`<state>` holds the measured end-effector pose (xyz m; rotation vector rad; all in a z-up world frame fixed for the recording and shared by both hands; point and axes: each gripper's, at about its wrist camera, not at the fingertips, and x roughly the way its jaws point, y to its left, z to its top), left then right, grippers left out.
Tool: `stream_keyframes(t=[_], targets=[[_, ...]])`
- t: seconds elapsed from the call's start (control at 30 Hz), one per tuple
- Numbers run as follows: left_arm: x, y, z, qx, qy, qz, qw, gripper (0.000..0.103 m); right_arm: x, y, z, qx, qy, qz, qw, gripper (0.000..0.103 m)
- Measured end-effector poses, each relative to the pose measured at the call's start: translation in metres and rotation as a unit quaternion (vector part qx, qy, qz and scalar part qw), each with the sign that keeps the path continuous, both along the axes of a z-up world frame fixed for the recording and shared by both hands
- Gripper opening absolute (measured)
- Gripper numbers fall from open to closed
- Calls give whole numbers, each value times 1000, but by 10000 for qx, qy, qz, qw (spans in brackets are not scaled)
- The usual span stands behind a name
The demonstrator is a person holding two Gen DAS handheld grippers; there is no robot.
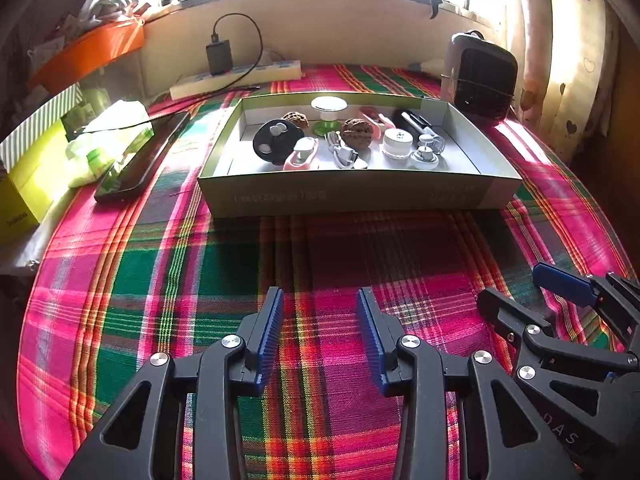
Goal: Organize objects
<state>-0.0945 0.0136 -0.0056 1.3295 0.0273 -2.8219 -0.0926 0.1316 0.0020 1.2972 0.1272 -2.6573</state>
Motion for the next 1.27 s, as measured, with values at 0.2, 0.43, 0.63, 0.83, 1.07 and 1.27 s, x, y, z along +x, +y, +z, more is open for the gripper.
stream_keyframes(t=[0.2, 0.43, 0.63, 0.83, 1.07, 1.27], targets=[[2, 2, 1, -36, 2, 4, 10000, 37, 1, 2, -1, -21, 44, -37, 10000, 65], [3, 1, 1, -43, 1, 4, 10000, 37, 0, 2, -1, -24, 39, -29, 10000, 68], [3, 1, 1, -43, 2, 4, 10000, 37, 0, 2, -2, -19, 38, -22, 10000, 69], [3, 1, 2, -43, 2, 3, 10000, 37, 0, 0, -3, -2, 34, -6, 10000, 71], [3, 1, 2, -41, 2, 3, 10000, 37, 0, 0, -3, -1, 34, -8, 10000, 71], [3, 1, 2, -41, 2, 3, 10000, 37, 0, 0, -3, -2, 33, -7, 10000, 71]])
